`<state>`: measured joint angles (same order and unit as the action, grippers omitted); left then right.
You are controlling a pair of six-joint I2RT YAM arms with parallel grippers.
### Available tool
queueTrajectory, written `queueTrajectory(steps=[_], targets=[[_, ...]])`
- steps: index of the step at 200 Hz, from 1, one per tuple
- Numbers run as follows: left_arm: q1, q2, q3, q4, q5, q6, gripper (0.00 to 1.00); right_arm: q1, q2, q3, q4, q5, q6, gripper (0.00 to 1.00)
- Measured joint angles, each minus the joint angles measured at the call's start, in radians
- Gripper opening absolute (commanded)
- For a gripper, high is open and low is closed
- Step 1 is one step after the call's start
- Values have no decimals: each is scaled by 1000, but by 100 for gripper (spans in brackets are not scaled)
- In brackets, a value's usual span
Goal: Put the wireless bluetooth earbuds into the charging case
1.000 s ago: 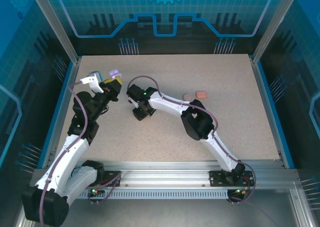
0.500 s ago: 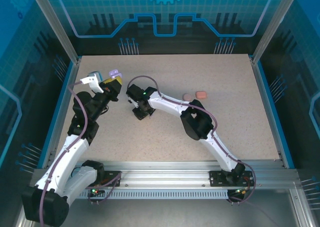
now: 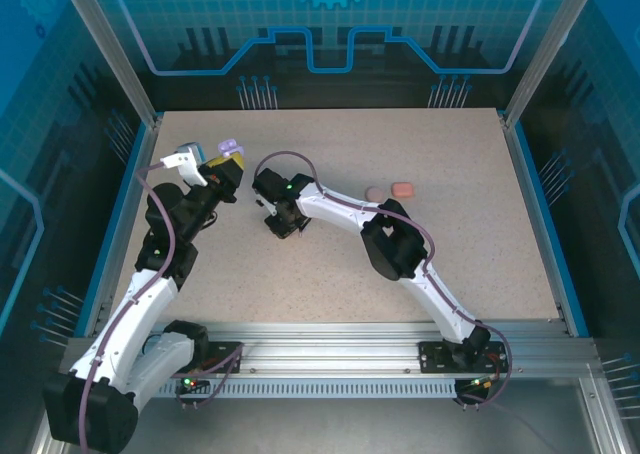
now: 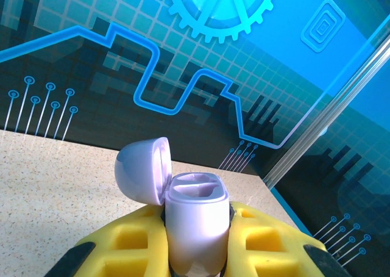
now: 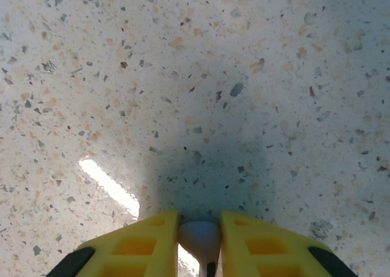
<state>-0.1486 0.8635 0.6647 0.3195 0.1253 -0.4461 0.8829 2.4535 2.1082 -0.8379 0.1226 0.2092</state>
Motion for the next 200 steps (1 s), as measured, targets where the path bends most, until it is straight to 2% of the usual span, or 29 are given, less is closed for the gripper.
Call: queueTrajectory(steps=[57,128,154,200], targets=[[0,0,0,1,19,2,0,-7,-95,-84,39,-19,27,22],[-12,3,-9,65,100,36,0,-88,-436,-230,144,-27,62,20],[-78,33,-14,94,100,105,0,-146,-555,-306,169,-24,69,20],[-257,130,-30,174,100,291,0,-248,-752,-400,180,-13,72,20]])
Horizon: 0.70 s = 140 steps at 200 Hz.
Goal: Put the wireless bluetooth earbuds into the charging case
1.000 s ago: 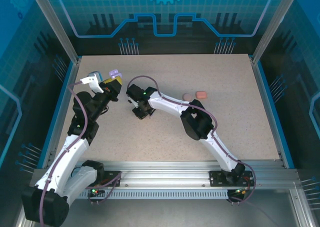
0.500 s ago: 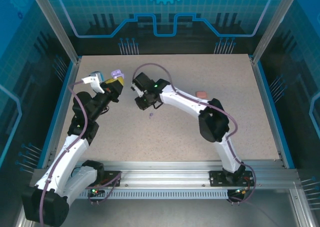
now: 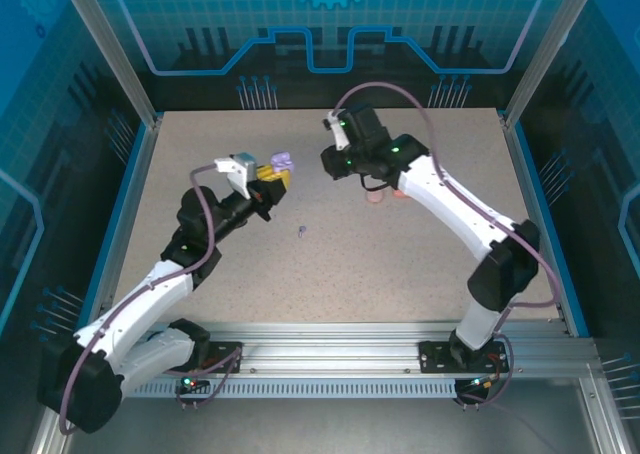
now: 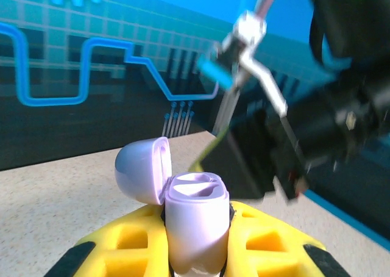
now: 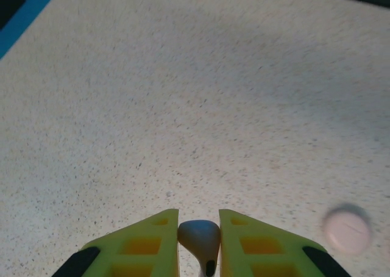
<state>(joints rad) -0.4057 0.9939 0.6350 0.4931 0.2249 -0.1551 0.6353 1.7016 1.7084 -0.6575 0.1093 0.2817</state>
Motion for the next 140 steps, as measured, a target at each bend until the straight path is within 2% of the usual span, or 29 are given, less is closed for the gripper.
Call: queueTrajectory(steps=[45,79,140], targets=[[-102,92,-11,101,-26,128,0,-21,-221,-72,56,15,0,21],[-172,151,-11,208,-58,227,0,-21,-370,-184,169,4,7,22],[-234,279,13,369,-90,326,0,-19,-494,-376,360,-51,18,22]])
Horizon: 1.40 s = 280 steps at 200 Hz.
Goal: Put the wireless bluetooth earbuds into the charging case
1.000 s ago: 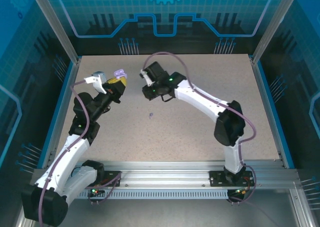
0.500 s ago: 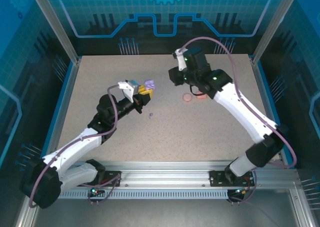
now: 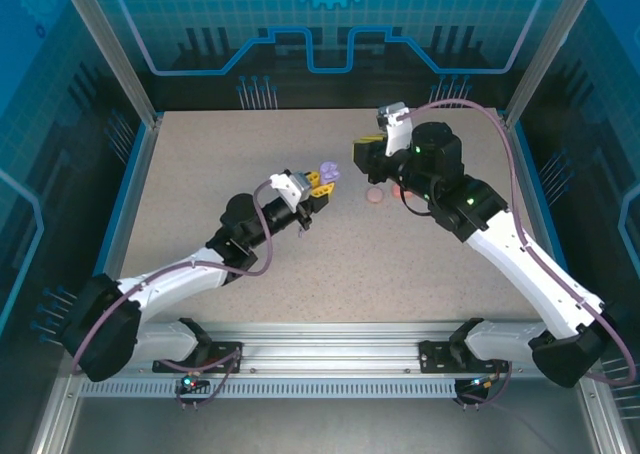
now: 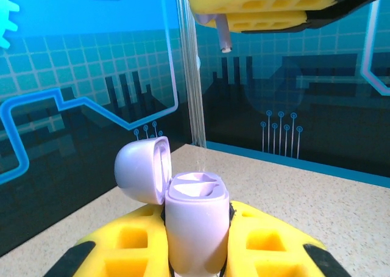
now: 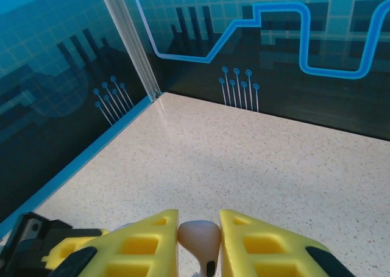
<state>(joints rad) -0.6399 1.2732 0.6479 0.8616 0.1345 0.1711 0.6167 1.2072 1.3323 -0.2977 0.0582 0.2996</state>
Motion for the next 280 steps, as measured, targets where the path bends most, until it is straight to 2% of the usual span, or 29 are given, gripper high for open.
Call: queueTrajectory(steps=[51,102,280], targets=[[-4,85,39,149,-18,1,0,14,-27,-29,85,-42,0,23],[-19,123,73,213,-19,-15,0,29,-26,-30,101,-69,0,23],[-32,127,98,215,-18,-14,0,46,16,-30,117,-96,0,22]])
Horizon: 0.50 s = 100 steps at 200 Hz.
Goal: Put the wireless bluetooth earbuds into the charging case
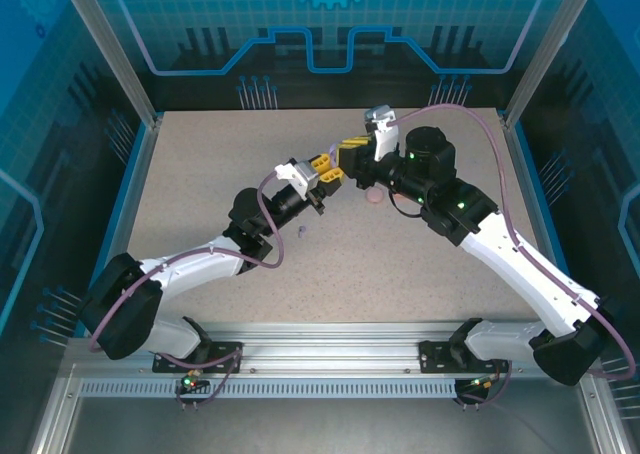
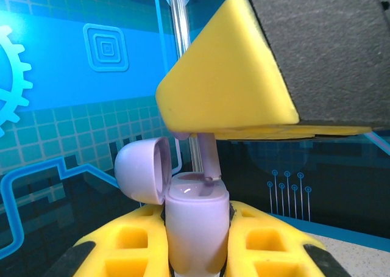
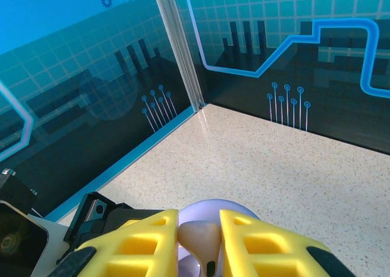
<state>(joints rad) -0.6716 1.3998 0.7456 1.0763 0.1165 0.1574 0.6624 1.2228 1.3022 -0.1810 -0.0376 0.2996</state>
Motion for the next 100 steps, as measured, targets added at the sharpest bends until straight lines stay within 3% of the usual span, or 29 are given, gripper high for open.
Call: queueTrajectory(steps=[100], targets=[[-1,0,5,-33,-1,4,0,0,-2,-21,2,10,0,21]])
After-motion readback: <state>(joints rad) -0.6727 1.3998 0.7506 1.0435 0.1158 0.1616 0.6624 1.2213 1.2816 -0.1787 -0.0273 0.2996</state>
